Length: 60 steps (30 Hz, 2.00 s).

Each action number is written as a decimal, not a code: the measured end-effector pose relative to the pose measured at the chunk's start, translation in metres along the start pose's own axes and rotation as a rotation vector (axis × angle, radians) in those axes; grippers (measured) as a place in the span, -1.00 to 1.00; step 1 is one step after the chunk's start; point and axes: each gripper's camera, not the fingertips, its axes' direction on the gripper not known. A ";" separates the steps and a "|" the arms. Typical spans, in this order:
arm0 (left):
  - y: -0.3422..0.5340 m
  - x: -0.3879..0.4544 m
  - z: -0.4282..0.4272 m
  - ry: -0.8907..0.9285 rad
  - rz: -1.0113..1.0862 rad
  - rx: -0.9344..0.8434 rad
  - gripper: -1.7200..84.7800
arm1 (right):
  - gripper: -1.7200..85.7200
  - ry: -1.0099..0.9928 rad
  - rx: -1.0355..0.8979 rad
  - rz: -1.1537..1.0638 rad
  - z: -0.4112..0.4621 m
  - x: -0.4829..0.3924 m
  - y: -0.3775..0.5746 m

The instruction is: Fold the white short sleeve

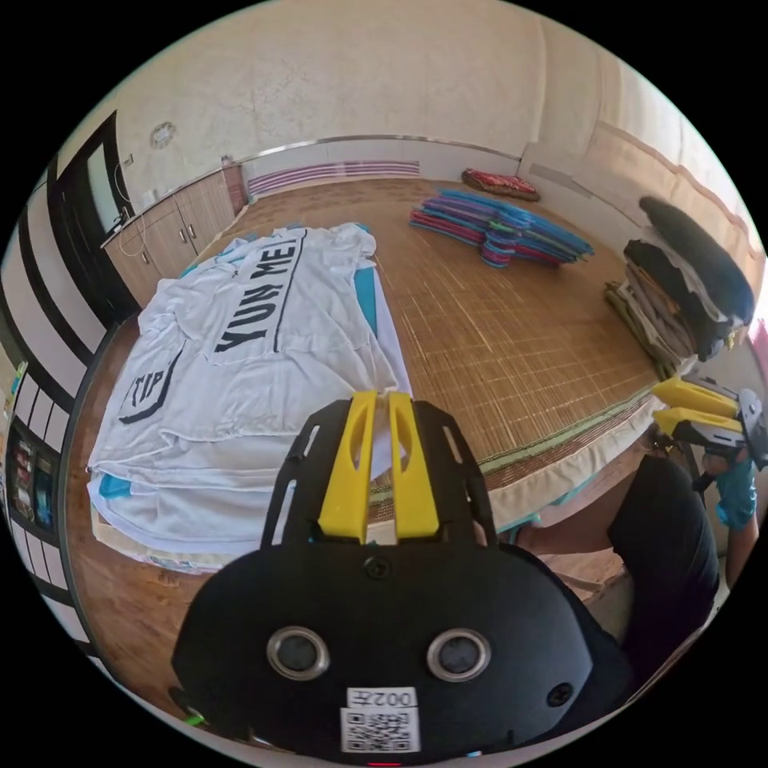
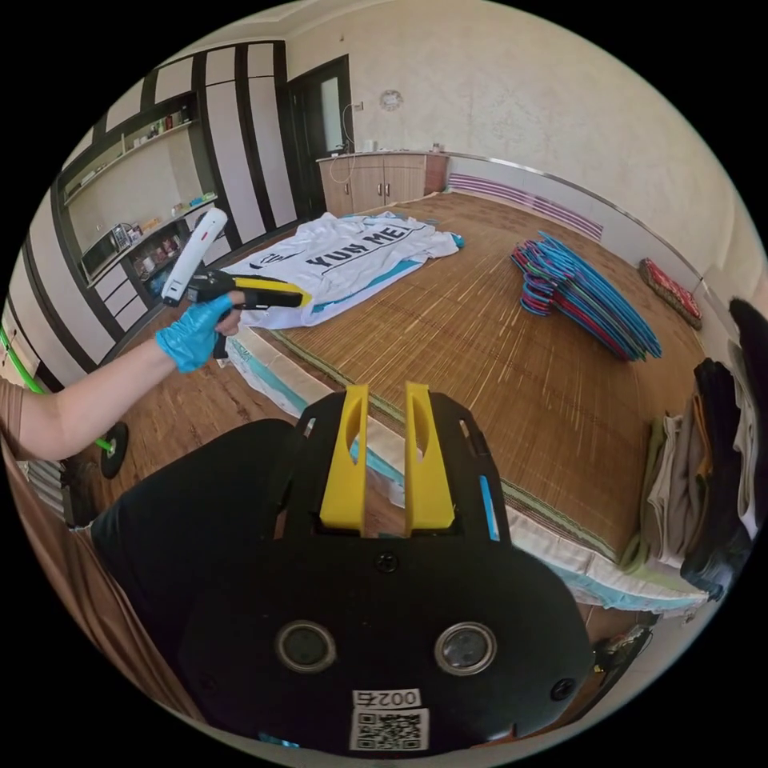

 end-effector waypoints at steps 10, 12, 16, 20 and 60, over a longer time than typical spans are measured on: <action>0.003 -0.027 -0.056 -0.041 -0.016 0.055 -0.98 | -0.78 -0.033 0.003 -0.021 0.024 -0.009 -0.015; 0.005 -0.033 -0.062 -0.058 -0.021 0.047 -0.98 | -0.78 -0.039 0.008 -0.032 0.027 -0.013 -0.018; 0.009 -0.041 -0.079 -0.052 -0.031 0.068 -0.98 | -0.77 -0.070 0.017 -0.056 0.038 -0.022 -0.031; 0.011 -0.041 -0.095 -0.044 -0.004 0.093 -0.98 | -0.72 -0.109 0.045 -0.123 0.054 -0.034 -0.055; 0.009 -0.017 -0.242 0.021 0.079 0.220 -0.98 | -0.98 -0.182 0.405 -0.006 0.042 -0.046 -0.267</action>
